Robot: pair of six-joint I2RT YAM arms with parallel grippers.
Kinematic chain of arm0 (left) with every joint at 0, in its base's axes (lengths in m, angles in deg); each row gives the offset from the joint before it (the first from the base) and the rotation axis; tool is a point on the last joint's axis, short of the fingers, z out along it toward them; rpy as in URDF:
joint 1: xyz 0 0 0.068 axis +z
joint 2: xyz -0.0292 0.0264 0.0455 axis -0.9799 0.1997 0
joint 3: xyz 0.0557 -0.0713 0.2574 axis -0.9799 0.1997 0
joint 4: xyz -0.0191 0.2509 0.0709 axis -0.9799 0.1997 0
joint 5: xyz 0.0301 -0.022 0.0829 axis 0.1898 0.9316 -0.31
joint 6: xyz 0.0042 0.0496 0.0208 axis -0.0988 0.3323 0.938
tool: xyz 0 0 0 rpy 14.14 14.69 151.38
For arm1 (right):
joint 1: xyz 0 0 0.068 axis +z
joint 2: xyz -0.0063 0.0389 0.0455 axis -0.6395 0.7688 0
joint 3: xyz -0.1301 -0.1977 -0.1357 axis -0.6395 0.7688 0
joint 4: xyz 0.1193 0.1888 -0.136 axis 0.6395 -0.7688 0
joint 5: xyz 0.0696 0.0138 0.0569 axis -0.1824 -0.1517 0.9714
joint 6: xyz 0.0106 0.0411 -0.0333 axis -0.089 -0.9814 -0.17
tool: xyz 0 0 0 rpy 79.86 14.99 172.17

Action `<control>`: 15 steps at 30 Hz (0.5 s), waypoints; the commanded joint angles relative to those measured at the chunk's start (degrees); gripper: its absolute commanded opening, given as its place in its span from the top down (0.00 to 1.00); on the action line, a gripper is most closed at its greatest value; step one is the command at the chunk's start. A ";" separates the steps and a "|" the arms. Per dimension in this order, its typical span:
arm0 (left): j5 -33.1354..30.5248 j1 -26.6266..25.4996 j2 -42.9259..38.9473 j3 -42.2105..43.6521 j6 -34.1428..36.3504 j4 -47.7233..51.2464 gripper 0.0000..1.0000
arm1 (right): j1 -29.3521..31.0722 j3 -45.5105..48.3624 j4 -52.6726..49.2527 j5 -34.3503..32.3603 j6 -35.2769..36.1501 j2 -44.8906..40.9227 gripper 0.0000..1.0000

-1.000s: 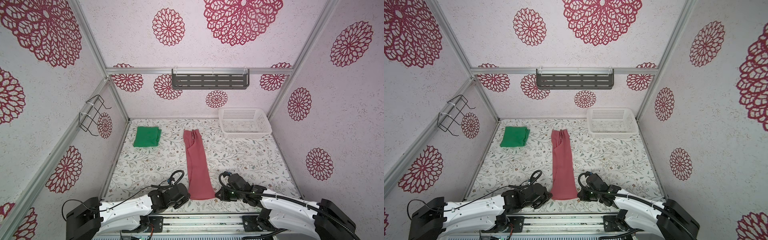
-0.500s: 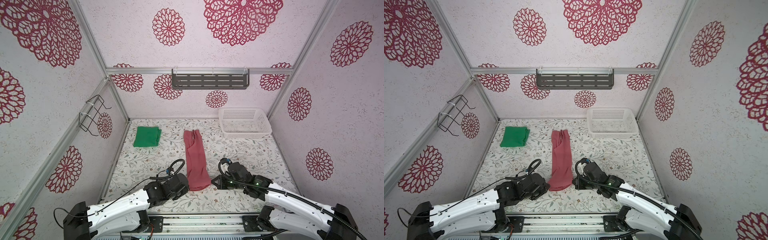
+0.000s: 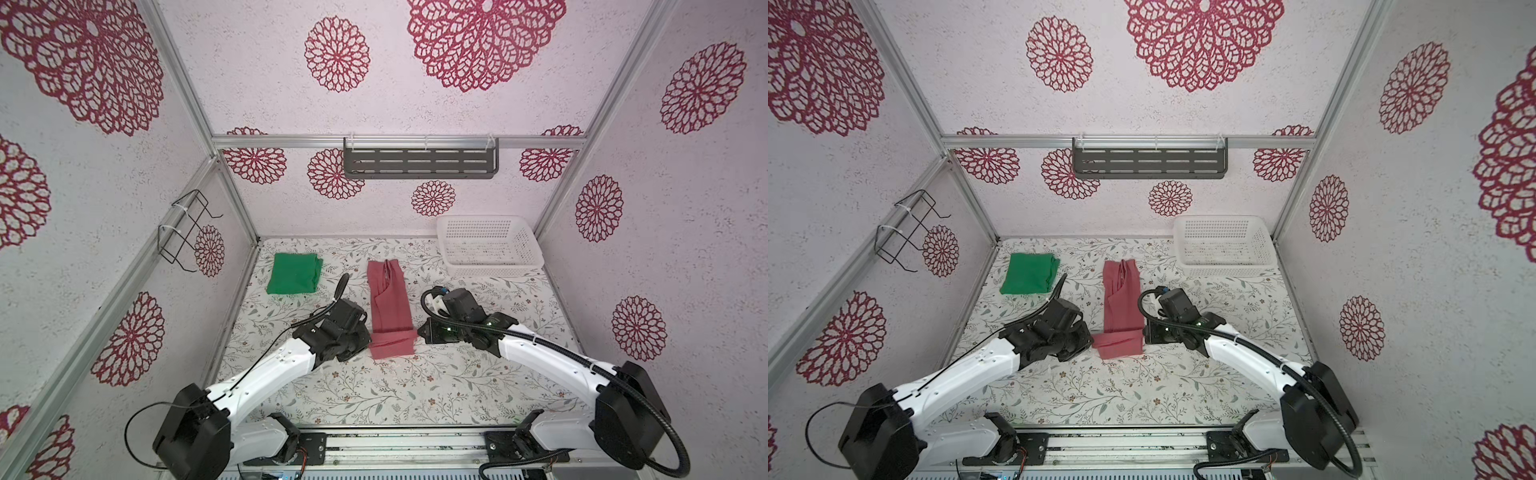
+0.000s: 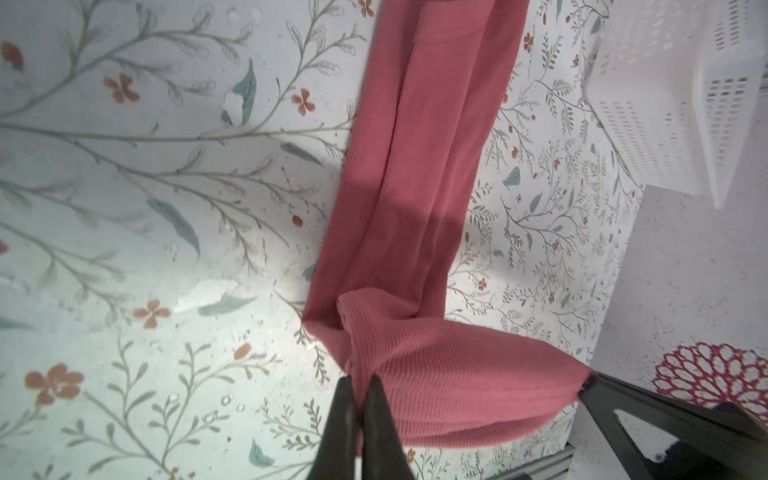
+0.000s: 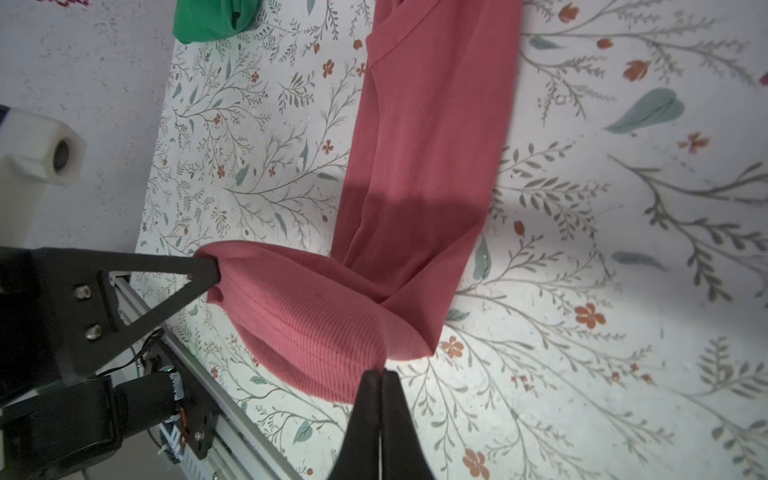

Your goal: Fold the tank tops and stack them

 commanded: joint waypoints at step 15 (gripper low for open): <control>11.86 11.75 25.84 -19.71 16.65 -5.78 1.00 | -8.71 -17.65 1.00 2.67 10.35 20.84 1.00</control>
